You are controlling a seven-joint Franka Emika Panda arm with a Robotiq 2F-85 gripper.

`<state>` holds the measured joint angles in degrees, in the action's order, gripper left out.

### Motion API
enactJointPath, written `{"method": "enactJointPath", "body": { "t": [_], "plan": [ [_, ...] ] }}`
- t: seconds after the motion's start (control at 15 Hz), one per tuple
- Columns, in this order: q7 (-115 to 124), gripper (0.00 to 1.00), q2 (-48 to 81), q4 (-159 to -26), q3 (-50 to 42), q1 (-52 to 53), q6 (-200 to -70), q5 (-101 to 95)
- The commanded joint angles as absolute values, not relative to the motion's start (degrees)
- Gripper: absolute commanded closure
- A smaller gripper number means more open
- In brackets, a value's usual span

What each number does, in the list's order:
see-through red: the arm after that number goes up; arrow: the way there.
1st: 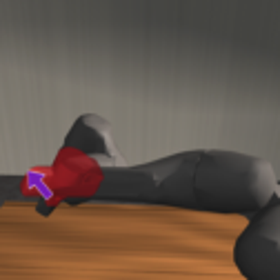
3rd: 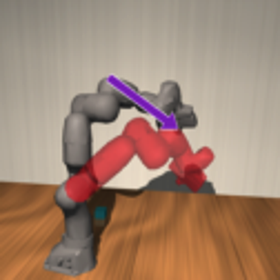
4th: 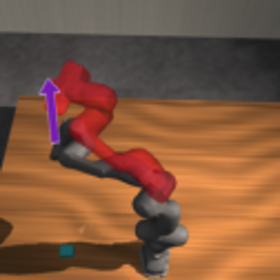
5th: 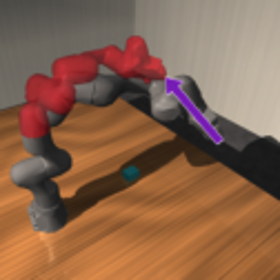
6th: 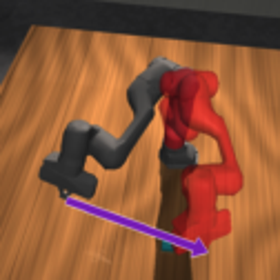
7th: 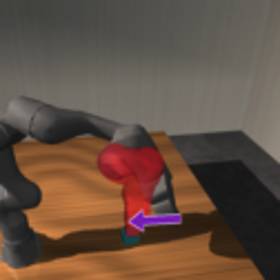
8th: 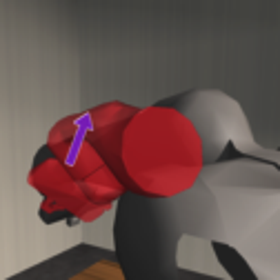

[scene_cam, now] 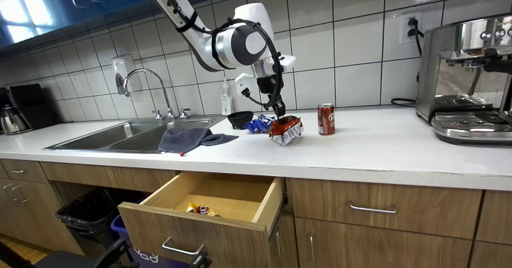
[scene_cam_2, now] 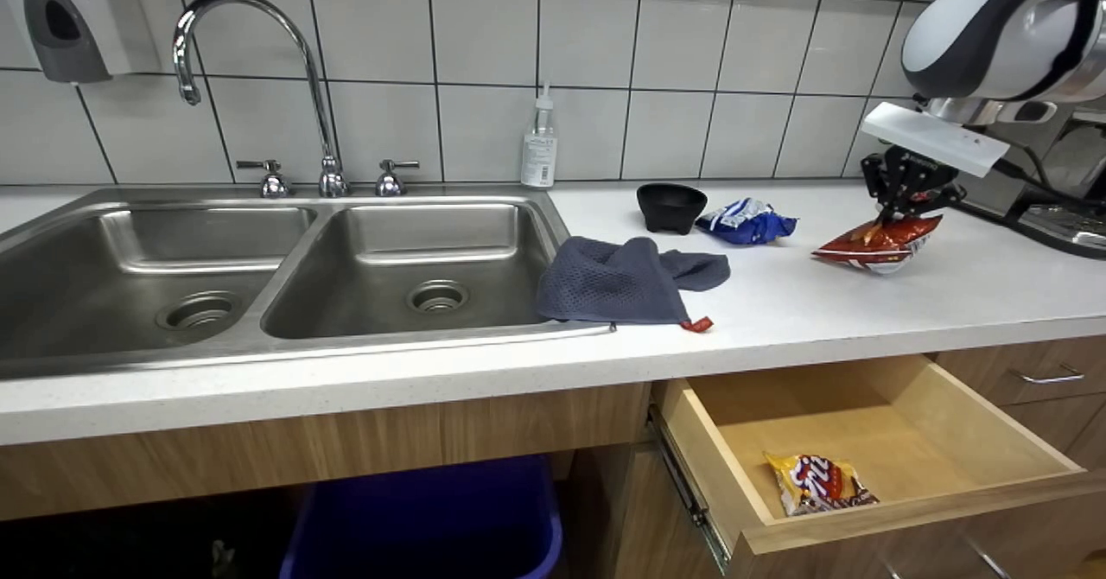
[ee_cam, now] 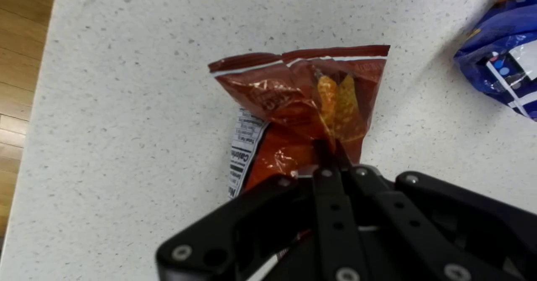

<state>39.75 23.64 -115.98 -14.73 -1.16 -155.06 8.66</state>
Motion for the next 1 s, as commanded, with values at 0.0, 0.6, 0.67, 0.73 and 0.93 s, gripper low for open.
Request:
{"method": "enactJointPath", "body": {
  "t": [0.0,0.6,0.67,0.73,0.93],
  "plan": [
    [40.7,1.0,19.5,-119.8,-15.1,0.2,-155.8,6.8],
    [45.1,1.0,10.5,-132.1,-15.4,4.1,-160.3,0.8],
    [45.9,1.0,9.2,-133.8,-15.3,4.4,-161.0,-0.2],
    [46.4,1.0,8.0,-135.3,-15.1,4.6,-161.4,-1.1],
    [47.2,1.0,4.1,-140.2,-13.8,4.5,-162.4,-3.1]
  ]
}}
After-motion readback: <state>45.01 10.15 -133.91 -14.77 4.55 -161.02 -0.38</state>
